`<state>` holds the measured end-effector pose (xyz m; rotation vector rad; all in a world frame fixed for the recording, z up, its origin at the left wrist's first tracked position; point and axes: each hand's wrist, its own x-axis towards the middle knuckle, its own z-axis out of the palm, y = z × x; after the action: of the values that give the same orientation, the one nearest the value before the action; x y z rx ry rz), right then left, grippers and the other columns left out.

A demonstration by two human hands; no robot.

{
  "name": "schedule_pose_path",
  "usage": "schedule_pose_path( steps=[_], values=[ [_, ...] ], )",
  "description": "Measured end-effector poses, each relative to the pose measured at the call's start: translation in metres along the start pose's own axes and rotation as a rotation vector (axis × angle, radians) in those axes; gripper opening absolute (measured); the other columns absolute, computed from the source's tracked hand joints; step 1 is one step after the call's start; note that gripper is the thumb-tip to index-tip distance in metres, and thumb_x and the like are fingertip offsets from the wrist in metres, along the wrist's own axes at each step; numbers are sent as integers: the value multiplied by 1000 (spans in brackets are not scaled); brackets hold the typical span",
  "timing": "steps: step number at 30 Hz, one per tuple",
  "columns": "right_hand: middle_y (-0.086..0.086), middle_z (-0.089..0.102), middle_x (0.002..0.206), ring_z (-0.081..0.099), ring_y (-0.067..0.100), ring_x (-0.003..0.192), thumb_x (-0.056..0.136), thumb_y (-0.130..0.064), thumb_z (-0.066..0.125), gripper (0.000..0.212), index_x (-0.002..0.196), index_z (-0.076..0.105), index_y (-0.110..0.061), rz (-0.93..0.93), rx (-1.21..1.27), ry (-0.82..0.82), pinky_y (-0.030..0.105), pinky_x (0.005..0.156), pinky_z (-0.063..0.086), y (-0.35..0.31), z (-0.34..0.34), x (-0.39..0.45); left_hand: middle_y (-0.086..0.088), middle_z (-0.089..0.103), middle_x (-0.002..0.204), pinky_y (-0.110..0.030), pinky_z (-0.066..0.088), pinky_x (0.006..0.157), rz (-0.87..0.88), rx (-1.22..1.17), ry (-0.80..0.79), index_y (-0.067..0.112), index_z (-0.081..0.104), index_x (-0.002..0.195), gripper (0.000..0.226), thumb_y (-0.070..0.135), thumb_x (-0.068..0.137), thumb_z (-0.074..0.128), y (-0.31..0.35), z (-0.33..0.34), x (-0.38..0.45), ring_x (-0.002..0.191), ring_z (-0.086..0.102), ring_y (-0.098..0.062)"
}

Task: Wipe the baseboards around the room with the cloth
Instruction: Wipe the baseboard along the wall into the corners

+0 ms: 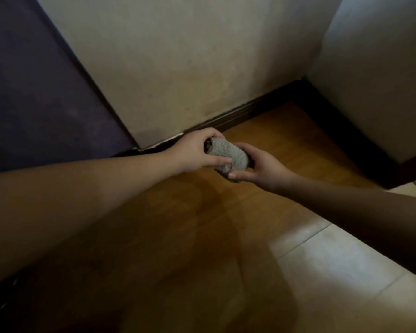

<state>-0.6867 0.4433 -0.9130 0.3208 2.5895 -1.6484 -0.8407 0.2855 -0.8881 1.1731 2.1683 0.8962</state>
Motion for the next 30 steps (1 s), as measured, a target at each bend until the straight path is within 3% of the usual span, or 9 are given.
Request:
schedule_pose_path(
  steps=[3, 6, 10, 13, 17, 20, 22, 27, 30],
  values=[
    [-15, 62, 108, 63, 1, 98, 74, -43, 81, 68, 132, 51, -22, 27, -105, 46, 15, 81, 55, 23, 3, 4, 14, 64, 97, -5, 47, 69, -36, 6, -46, 24, 62, 114, 47, 45, 76, 80, -8, 11, 11, 87, 60, 2],
    [-24, 55, 95, 57, -14, 83, 80, -43, 78, 58, 127, 53, -21, -13, -211, 114, 2, 64, 44, 30, 4, 14, 15, 64, 89, -7, 47, 58, -81, -25, -63, 20, 63, 112, 43, 48, 81, 73, -12, 14, 18, 72, 63, 3],
    [-17, 58, 91, 58, -15, 80, 83, -42, 75, 45, 117, 50, -26, 0, -161, 150, 7, 59, 46, 31, 3, 17, 4, 69, 81, -19, 50, 49, -134, -108, -100, 18, 60, 110, 35, 45, 89, 66, -7, 14, 27, 58, 67, -6],
    [-11, 62, 93, 62, -7, 78, 83, -42, 75, 44, 116, 50, -27, 16, -74, 160, 12, 58, 48, 26, 0, 14, 2, 69, 92, -24, 55, 58, -100, -84, -159, 20, 58, 112, 35, 43, 88, 68, 0, 4, 34, 72, 69, -11],
    [-9, 64, 93, 65, -1, 79, 76, -63, 66, 54, 115, 51, -29, 43, -88, 177, 16, 62, 53, 11, -14, 2, 6, 62, 116, -31, 53, 87, -1, 136, -319, 24, 53, 131, 56, 49, 84, 71, 14, -16, 46, 103, 61, -11],
    [-10, 63, 94, 66, -1, 79, 79, -59, 66, 49, 116, 51, -30, 159, -142, 205, 14, 60, 53, -7, -44, -6, 10, 54, 121, -26, 48, 85, 14, 278, -411, 28, 40, 145, 74, 54, 83, 70, 21, -43, 60, 102, 57, -10],
    [-13, 61, 95, 64, 0, 82, 81, -56, 66, 45, 115, 52, -29, 246, -259, 255, 14, 60, 52, -31, -79, -9, 5, 55, 128, -25, 47, 83, 62, 417, -430, 28, 38, 146, 69, 56, 88, 63, 23, -67, 69, 102, 56, -10],
    [-16, 56, 89, 57, 0, 79, 72, -74, 54, 54, 104, 51, -30, 340, -507, 297, 10, 57, 37, -103, -148, -30, -1, 53, 138, -30, 46, 91, 265, 610, -372, 23, 46, 141, 51, 49, 98, 53, 50, -94, 83, 117, 54, -19],
    [-6, 62, 109, 62, 14, 95, 86, -58, 63, 52, 126, 51, -27, 389, -558, 294, 21, 72, 47, -81, -152, -18, 0, 53, 138, -29, 46, 88, 301, 677, -321, 25, 48, 139, 50, 50, 97, 54, 55, -80, 96, 117, 56, -19]
  ],
)
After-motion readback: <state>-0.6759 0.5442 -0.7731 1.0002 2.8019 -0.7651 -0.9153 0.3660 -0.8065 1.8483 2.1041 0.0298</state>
